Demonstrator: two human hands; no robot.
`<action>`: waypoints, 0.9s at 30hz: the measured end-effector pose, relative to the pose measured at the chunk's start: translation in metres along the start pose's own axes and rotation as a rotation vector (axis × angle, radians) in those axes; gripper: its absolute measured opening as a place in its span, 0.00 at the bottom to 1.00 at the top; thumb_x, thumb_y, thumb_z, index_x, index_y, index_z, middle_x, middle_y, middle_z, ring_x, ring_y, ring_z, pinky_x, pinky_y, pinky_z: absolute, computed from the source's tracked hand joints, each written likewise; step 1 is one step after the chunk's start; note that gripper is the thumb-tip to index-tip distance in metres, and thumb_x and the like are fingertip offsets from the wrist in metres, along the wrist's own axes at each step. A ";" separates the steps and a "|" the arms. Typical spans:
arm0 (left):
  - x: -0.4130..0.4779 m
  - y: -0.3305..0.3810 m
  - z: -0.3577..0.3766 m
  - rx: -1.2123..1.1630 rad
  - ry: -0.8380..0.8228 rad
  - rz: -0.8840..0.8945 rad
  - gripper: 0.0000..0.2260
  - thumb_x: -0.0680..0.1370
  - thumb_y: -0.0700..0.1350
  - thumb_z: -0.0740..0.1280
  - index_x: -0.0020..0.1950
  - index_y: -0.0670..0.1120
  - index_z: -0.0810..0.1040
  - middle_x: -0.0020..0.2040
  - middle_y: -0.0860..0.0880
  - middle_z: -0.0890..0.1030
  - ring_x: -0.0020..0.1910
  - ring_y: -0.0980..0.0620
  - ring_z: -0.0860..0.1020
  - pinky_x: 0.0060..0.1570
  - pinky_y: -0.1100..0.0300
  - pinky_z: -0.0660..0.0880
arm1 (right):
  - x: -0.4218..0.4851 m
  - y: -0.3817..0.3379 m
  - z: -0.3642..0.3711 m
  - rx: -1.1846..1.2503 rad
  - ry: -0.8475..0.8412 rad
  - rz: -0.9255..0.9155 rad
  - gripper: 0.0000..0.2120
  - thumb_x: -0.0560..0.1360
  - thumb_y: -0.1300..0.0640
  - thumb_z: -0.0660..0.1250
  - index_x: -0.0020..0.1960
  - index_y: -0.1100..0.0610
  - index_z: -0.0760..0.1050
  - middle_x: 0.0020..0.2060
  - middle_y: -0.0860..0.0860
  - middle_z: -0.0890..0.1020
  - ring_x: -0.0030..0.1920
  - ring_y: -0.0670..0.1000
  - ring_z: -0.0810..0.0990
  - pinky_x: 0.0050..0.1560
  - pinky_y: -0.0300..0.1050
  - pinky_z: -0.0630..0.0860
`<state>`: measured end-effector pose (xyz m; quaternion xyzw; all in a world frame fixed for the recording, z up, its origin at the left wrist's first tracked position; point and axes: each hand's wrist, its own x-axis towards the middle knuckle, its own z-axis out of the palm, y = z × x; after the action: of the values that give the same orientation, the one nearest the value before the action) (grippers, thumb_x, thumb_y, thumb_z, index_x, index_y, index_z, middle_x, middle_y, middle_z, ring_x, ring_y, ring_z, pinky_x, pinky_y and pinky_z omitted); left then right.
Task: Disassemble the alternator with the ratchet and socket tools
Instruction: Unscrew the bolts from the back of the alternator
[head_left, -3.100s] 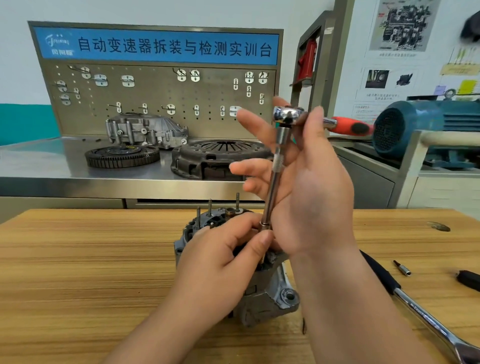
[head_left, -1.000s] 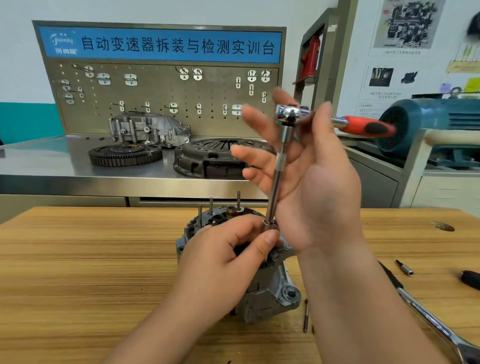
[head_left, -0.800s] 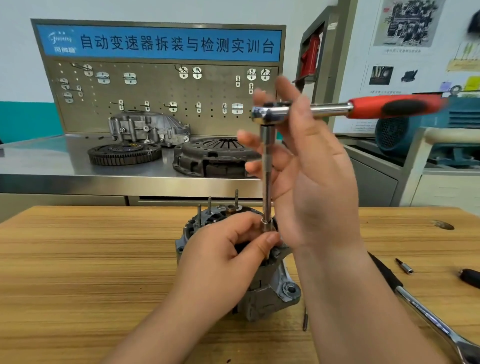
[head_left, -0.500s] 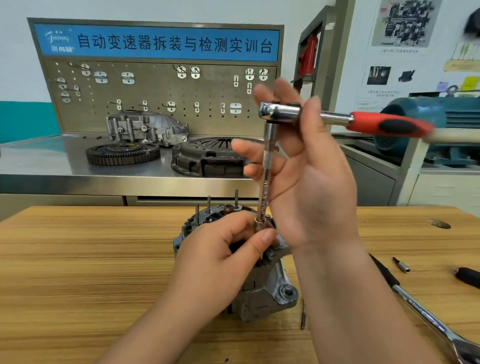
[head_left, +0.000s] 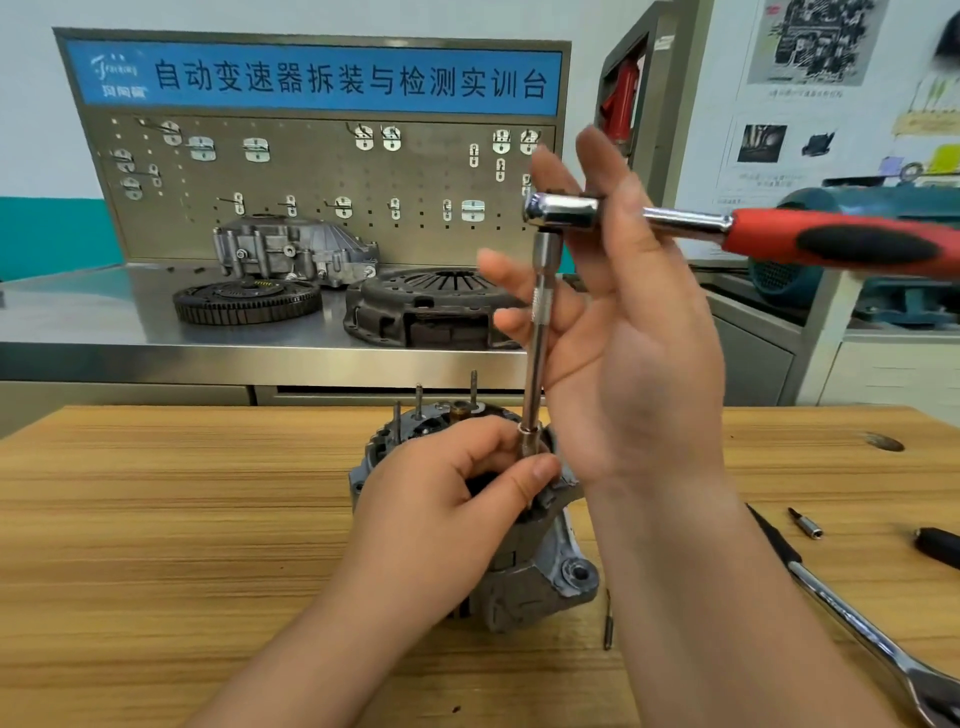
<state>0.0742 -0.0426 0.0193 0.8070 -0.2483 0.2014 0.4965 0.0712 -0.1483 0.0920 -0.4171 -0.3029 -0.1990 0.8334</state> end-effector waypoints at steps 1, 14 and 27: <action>0.000 -0.001 -0.001 0.010 -0.016 0.017 0.10 0.72 0.61 0.63 0.42 0.57 0.78 0.32 0.61 0.79 0.33 0.59 0.77 0.35 0.56 0.74 | 0.001 0.000 -0.001 0.021 0.018 0.045 0.13 0.81 0.51 0.55 0.58 0.52 0.75 0.52 0.49 0.84 0.36 0.50 0.83 0.33 0.38 0.76; 0.000 -0.001 -0.001 0.006 0.009 0.019 0.11 0.72 0.59 0.64 0.36 0.55 0.78 0.29 0.61 0.78 0.29 0.64 0.74 0.28 0.70 0.66 | 0.001 -0.001 -0.001 -0.038 0.008 -0.053 0.10 0.79 0.56 0.61 0.56 0.50 0.78 0.53 0.46 0.83 0.48 0.52 0.82 0.38 0.40 0.78; 0.001 -0.003 0.002 -0.066 0.006 -0.017 0.05 0.73 0.54 0.68 0.43 0.54 0.81 0.39 0.61 0.84 0.41 0.62 0.81 0.44 0.54 0.78 | 0.001 -0.002 0.002 -0.113 -0.050 -0.072 0.11 0.77 0.59 0.62 0.56 0.49 0.78 0.62 0.51 0.80 0.53 0.52 0.79 0.41 0.41 0.76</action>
<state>0.0767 -0.0432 0.0172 0.7916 -0.2467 0.1912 0.5253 0.0702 -0.1481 0.0941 -0.4575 -0.3268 -0.2350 0.7929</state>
